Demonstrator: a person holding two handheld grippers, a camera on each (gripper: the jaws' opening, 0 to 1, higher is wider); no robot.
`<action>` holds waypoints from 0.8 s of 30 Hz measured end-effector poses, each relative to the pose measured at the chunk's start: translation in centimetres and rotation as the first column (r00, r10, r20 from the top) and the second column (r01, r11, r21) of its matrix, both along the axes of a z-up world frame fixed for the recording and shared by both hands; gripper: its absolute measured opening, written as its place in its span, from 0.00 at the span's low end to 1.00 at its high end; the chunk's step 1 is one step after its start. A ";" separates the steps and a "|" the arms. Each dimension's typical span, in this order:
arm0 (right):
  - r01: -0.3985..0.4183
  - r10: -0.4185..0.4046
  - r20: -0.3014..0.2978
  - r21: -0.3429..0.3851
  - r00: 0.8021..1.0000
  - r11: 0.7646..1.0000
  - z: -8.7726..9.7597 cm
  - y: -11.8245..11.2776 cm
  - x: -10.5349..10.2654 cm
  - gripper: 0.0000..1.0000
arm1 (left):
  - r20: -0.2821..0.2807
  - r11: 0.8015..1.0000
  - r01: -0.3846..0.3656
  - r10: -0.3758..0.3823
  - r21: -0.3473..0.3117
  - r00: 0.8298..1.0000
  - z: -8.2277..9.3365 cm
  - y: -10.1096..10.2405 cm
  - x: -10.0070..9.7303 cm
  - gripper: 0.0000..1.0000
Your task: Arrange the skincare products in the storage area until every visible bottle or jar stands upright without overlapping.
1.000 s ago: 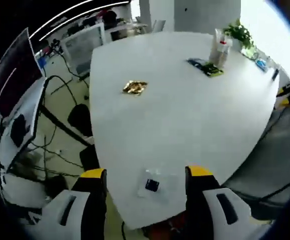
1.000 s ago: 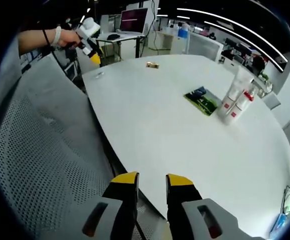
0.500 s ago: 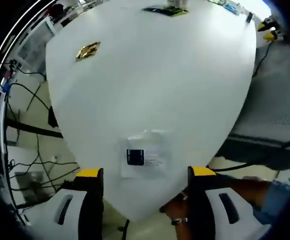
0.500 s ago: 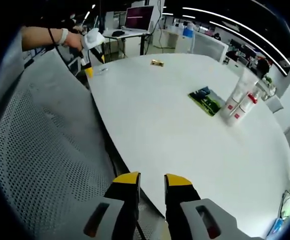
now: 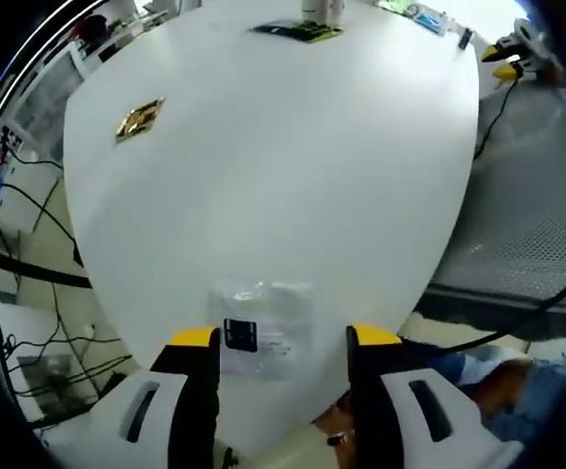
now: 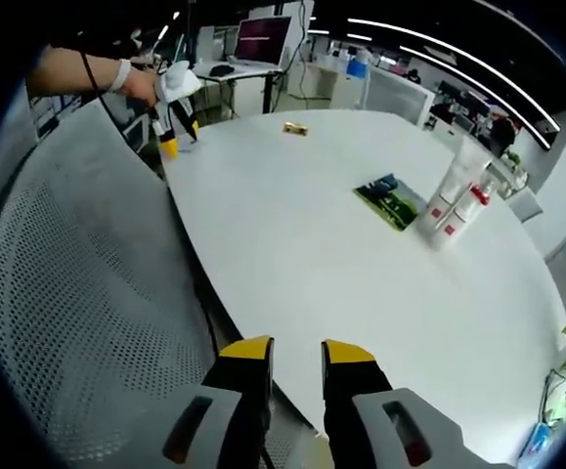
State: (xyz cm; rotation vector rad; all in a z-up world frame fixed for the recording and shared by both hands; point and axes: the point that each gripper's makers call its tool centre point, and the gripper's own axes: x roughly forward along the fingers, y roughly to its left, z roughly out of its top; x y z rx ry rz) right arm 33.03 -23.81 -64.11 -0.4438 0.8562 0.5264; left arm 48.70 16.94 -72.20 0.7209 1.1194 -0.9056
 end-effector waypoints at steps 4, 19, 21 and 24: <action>0.009 -0.009 0.009 -0.001 1.000 1.000 0.1 -0.2 0.1 0.14 | -0.001 1.000 0.006 -0.006 -0.003 1.000 0.0 0.0 0.0 0.55; 0.034 -0.034 0.015 0.007 0.999 0.999 0.3 -0.5 0.3 0.14 | 0.011 0.998 -0.056 0.056 -0.026 0.998 0.2 0.9 1.0 0.57; 0.037 -0.037 0.008 0.003 0.999 0.999 0.1 -0.6 0.3 0.13 | -0.045 0.993 -0.066 0.062 -0.097 0.997 -0.1 -0.6 0.1 0.48; 0.035 -0.035 -0.003 -0.002 0.999 0.999 -0.1 -0.6 0.2 0.14 | 0.012 0.991 -0.064 0.066 -0.115 0.998 0.1 -0.3 0.6 0.46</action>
